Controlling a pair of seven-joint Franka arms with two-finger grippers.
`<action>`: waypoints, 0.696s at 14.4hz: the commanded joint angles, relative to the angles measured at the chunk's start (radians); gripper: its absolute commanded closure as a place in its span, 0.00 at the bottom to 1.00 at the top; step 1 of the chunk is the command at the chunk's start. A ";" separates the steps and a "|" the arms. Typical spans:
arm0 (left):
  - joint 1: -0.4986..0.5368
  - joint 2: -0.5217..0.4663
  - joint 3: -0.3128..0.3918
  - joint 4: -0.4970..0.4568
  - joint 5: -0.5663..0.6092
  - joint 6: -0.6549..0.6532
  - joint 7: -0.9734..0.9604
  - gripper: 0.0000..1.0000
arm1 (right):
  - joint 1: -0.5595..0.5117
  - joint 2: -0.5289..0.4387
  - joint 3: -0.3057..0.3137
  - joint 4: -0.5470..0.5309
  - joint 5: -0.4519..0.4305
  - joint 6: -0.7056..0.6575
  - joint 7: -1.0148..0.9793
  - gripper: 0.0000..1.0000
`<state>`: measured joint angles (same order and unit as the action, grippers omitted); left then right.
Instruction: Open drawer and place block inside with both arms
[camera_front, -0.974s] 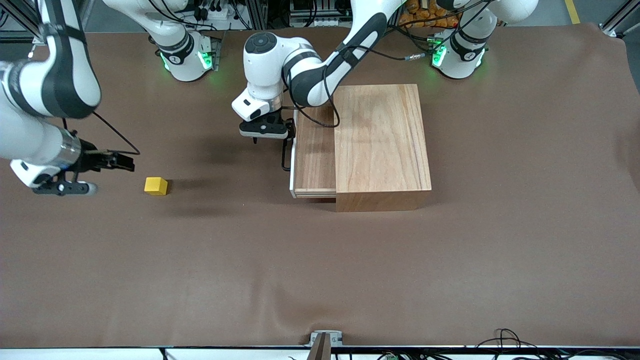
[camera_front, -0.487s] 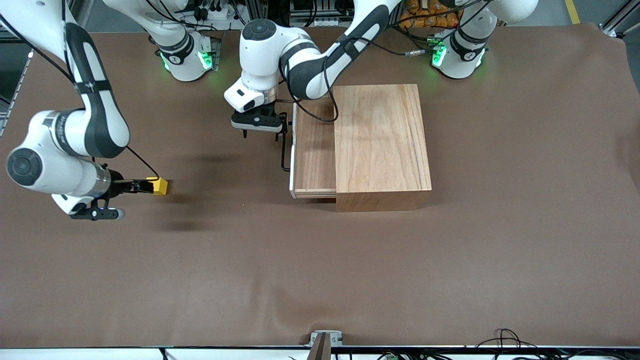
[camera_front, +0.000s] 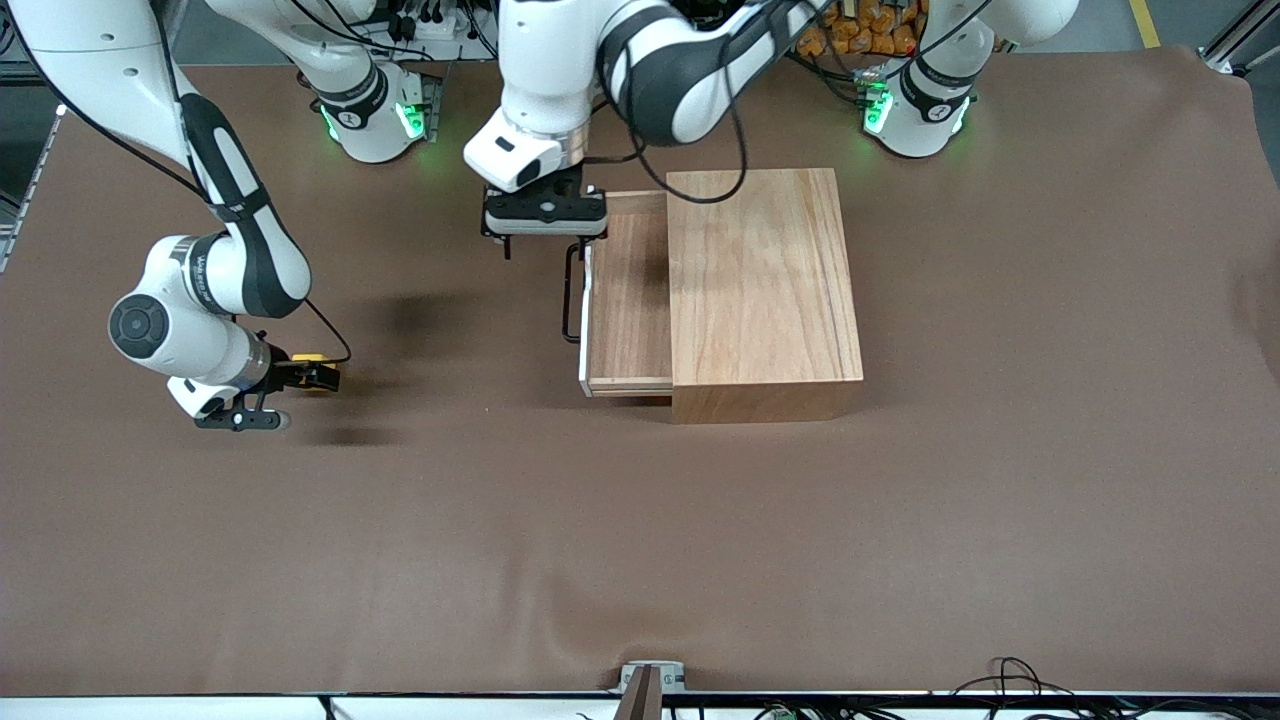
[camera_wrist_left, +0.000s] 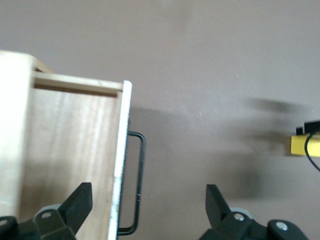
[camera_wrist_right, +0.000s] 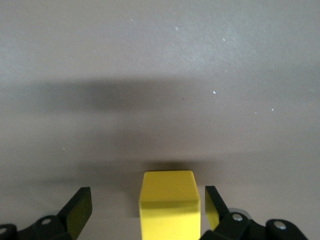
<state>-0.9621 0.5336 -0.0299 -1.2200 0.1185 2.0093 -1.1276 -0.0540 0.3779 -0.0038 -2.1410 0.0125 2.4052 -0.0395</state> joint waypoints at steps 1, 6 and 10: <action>0.051 -0.076 -0.004 -0.032 -0.022 -0.090 0.060 0.00 | -0.036 -0.014 0.008 -0.020 -0.012 0.015 -0.048 0.00; 0.204 -0.173 -0.004 -0.038 -0.048 -0.253 0.264 0.00 | -0.047 0.033 0.010 -0.023 -0.009 0.015 -0.052 0.00; 0.360 -0.216 -0.004 -0.038 -0.141 -0.325 0.458 0.00 | -0.046 0.041 0.011 -0.057 -0.003 0.017 -0.051 0.05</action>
<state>-0.6698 0.3568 -0.0249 -1.2266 0.0249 1.7197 -0.7556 -0.0869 0.4320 -0.0030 -2.1665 0.0130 2.4052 -0.0811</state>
